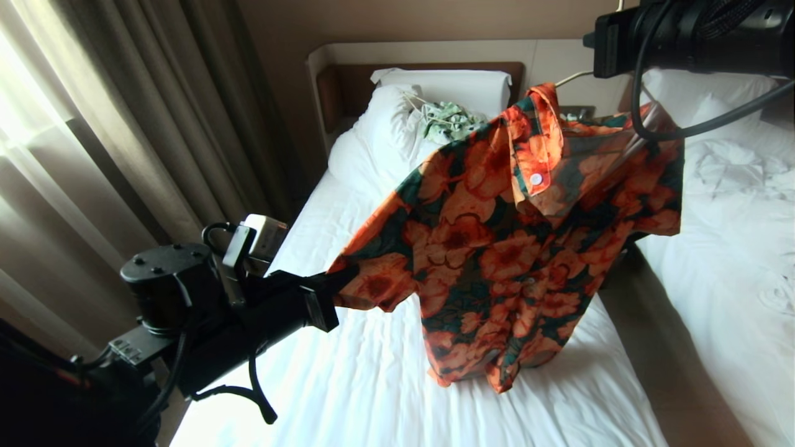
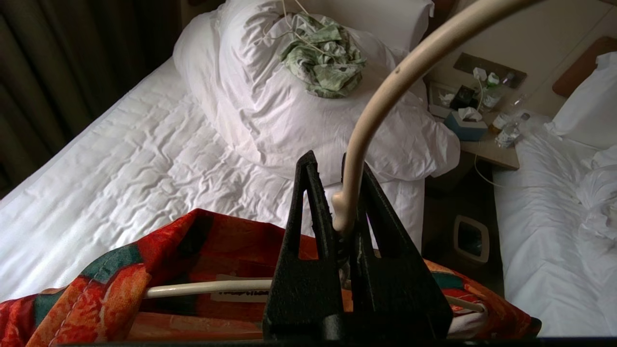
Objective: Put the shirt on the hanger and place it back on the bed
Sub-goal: Take the clothes hanger out of the clothes
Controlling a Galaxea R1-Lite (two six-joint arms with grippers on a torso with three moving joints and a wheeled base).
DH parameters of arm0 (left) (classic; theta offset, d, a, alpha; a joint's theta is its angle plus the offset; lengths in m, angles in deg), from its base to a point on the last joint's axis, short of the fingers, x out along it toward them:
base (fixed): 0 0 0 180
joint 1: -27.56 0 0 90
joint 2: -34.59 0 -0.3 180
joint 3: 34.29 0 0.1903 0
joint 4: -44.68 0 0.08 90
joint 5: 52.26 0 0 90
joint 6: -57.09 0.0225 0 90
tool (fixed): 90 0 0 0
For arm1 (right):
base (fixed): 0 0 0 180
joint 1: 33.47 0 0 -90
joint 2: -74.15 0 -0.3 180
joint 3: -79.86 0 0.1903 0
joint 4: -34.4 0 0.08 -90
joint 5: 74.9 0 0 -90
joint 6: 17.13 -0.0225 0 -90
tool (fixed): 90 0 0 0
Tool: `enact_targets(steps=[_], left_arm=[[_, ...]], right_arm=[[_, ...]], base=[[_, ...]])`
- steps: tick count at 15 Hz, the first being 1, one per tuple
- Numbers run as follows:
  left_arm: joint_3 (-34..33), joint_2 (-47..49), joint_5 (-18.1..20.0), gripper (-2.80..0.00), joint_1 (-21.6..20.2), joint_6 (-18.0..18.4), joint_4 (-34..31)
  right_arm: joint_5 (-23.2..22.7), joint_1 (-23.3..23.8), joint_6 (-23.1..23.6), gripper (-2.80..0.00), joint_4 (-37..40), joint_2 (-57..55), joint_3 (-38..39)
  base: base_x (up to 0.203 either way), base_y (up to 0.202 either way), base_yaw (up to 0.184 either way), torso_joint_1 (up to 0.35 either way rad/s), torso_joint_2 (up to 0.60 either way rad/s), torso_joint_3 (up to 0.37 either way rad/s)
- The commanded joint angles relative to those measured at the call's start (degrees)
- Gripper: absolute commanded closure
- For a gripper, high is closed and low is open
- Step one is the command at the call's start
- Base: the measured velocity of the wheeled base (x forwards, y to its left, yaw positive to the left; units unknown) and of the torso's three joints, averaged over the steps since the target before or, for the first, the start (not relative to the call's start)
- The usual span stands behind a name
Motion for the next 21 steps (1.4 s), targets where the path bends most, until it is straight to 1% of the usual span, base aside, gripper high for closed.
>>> enact_targets(steps=[1,4,6,7,9,10,11,13,16,18,21], left_arm=[[0.23,-3.82,0.04,-2.8,0.01,0.06,-0.76],[0.01,-11.75,0.04,-2.8,-0.97,0.57,-7.44],[-0.77,-17.39,0.18,-2.8,-3.35,0.61,-13.16],[-1.33,-20.1,0.36,-2.8,-4.91,0.58,-15.45],[-1.83,-24.78,0.28,-2.8,-6.65,0.51,-19.08],[-1.81,-27.26,0.2,-2.8,-7.51,0.49,-21.71],[-1.68,-29.36,0.16,0.0,-8.52,0.48,-24.44],[-1.64,-32.92,0.18,0.0,-11.14,0.44,-27.84],[-2.84,-37.73,0.28,0.0,-13.65,0.03,-30.84],[-3.76,-42.36,0.31,0.0,-14.39,-0.08,-33.73],[-4.97,-50.99,0.35,0.0,-14.58,-0.25,-39.87]], right_arm=[[0.06,-0.05,0.14,0.0,0.09,-0.36,-0.01],[0.21,-0.05,0.16,0.0,-0.53,-0.12,-0.01],[0.56,-0.09,0.3,0.0,-3.16,-0.11,-0.01],[0.61,-0.13,0.34,0.0,-3.8,-0.11,-0.01],[0.94,-0.13,0.49,0.0,-4.52,-0.29,-0.01],[2.33,-0.18,0.49,0.0,-5.46,-0.36,-0.01],[3.32,-0.28,0.49,0.0,-6.85,-0.43,-0.01],[3.58,-0.77,0.74,0.0,-9.73,-0.88,-0.01],[4.15,-1.75,2.83,0.0,-14.26,-2.05,-0.09],[5.74,-2.24,4.2,0.0,-18.25,-2.99,-0.09],[5.81,-3.01,4.71,0.0,-19.68,-3.06,-0.09]], base=[[0.0,0.0,0.0,0.0,0.0,0.0],[0.0,0.0,0.0,0.0,0.0,0.0],[0.0,0.0,0.0,0.0,0.0,0.0],[0.0,0.0,0.0,0.0,0.0,0.0],[0.0,0.0,0.0,0.0,0.0,0.0],[0.0,0.0,0.0,0.0,0.0,0.0],[0.0,0.0,0.0,0.0,0.0,0.0],[0.0,0.0,0.0,0.0,0.0,0.0],[0.0,0.0,0.0,0.0,0.0,0.0],[0.0,0.0,0.0,0.0,0.0,0.0],[0.0,0.0,0.0,0.0,0.0,0.0]])
